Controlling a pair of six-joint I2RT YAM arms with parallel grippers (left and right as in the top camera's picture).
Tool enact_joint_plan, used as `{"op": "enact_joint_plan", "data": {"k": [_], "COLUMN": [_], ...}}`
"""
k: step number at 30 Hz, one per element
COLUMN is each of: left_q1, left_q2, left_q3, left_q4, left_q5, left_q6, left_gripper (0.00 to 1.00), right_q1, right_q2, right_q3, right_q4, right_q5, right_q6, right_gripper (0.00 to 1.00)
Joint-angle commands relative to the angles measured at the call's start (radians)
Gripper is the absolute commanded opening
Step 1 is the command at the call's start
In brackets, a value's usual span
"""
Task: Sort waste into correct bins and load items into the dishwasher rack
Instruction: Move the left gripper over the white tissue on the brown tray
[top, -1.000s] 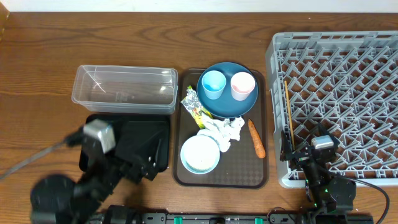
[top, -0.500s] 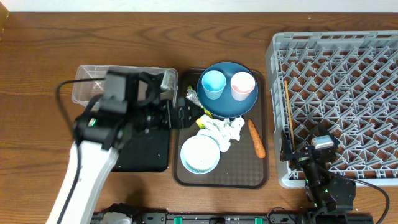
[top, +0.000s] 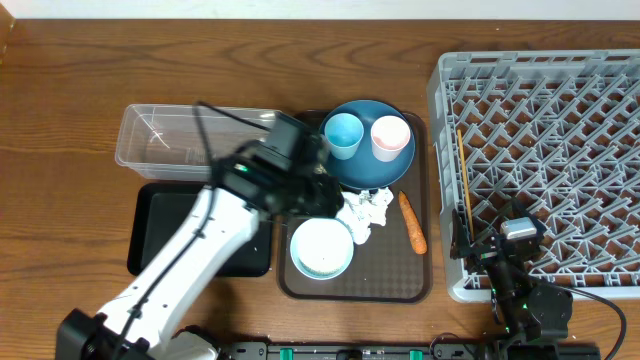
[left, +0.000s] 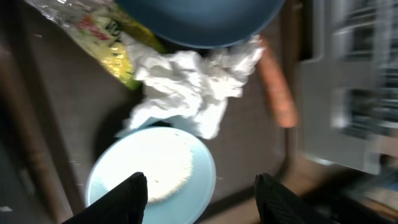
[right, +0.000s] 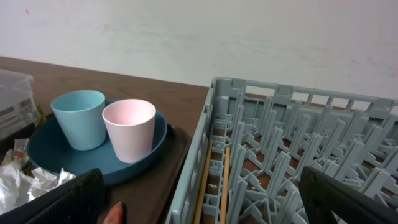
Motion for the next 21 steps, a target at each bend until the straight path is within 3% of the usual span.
{"op": "enact_joint_plan", "data": {"k": [1,21], "left_q1": [-0.063,-0.116], "left_q2": [0.014,0.163], "left_q3": [0.007,-0.003], "left_q4": [0.0,0.114], "left_q5": [-0.324,-0.333], "left_q6": [-0.092,-0.179], "left_gripper": [0.58,0.58], "right_q1": [0.005,0.005], "right_q2": [-0.005,-0.005], "right_q3": [-0.002,-0.002], "right_q4": [-0.003,-0.003], "right_q5": [0.002,0.002], "right_q6": [-0.009,-0.009], "right_gripper": [0.99,0.99]}}
